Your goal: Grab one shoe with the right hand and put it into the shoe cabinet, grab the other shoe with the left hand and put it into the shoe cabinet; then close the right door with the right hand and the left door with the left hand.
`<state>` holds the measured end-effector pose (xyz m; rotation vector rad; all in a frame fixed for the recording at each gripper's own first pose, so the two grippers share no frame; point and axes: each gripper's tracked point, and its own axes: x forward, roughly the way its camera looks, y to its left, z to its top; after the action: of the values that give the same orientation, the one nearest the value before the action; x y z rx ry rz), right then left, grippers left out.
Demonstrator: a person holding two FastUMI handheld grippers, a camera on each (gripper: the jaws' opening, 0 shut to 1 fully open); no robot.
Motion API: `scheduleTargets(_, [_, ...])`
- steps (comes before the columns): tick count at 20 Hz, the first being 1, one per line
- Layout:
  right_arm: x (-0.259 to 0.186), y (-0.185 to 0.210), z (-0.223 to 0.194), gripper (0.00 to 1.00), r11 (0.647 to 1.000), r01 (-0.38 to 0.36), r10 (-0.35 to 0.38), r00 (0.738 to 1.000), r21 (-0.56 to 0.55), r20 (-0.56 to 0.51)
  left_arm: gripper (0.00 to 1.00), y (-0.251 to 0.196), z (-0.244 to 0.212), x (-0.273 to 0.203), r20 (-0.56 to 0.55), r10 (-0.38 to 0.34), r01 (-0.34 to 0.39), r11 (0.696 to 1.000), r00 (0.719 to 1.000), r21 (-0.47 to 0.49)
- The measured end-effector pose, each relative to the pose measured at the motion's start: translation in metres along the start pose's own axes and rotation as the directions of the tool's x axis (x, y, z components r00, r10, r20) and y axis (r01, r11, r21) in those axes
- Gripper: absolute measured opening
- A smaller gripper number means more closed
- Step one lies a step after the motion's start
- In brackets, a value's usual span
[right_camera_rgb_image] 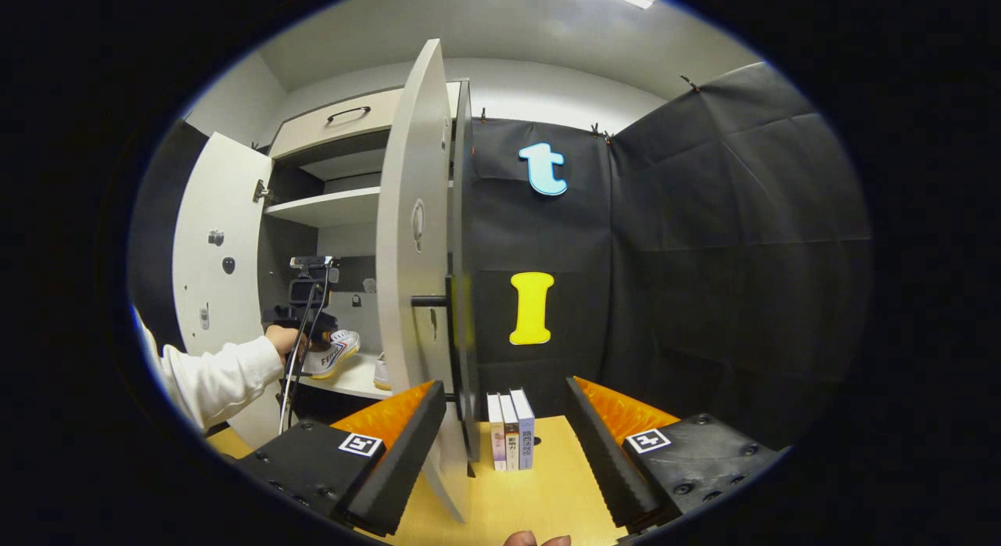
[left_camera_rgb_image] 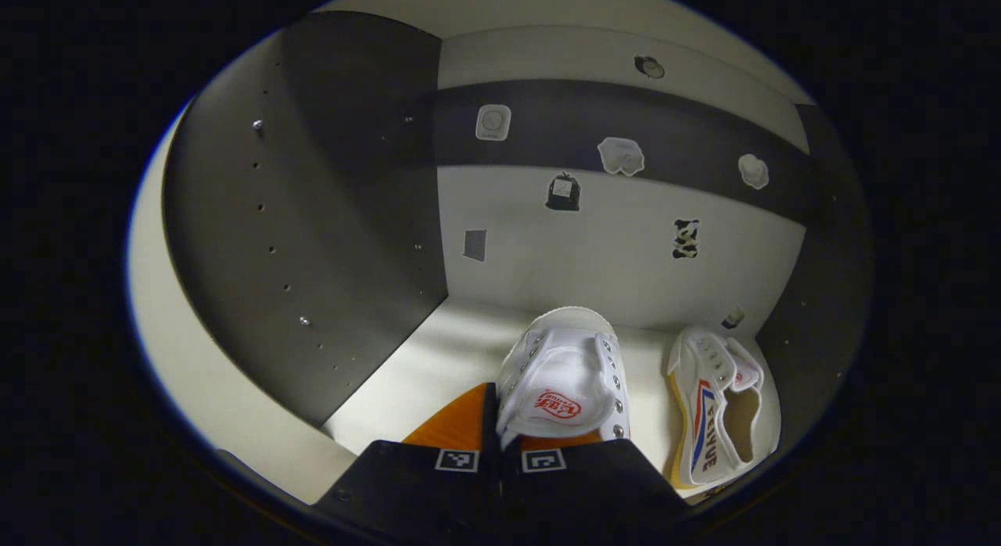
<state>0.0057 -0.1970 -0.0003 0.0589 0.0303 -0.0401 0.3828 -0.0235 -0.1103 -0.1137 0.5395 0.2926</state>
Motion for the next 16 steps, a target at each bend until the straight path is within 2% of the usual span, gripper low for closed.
scheduleTargets(3, [0.006, -0.016, 0.000, 0.97, 1.000, 0.025, -0.025, 1.000, 0.013, -0.010, 0.06, -0.009, -0.003, 0.023, -0.018, -0.004, 0.004, 1.000, 1.000, -0.006])
scheduleTargets(10, [0.011, -0.031, 0.004, 0.97, 0.998, 0.056, -0.056, 0.998, 0.004, -0.003, 0.06, -0.014, -0.010, 0.044, -0.055, 0.071, -0.066, 0.994, 0.996, 0.085])
scheduleTargets(14, [0.009, -0.031, 0.004, 0.97, 0.998, 0.055, -0.055, 0.998, 0.012, 0.000, 0.18, -0.018, -0.008, 0.033, -0.033, 0.043, -0.040, 0.994, 0.999, 0.106])
scheduleTargets(16, [0.007, -0.030, 0.005, 0.97, 0.998, 0.055, -0.055, 0.999, 0.013, 0.002, 0.26, -0.022, -0.010, 0.023, -0.030, -0.005, 0.008, 0.995, 1.000, 0.102])
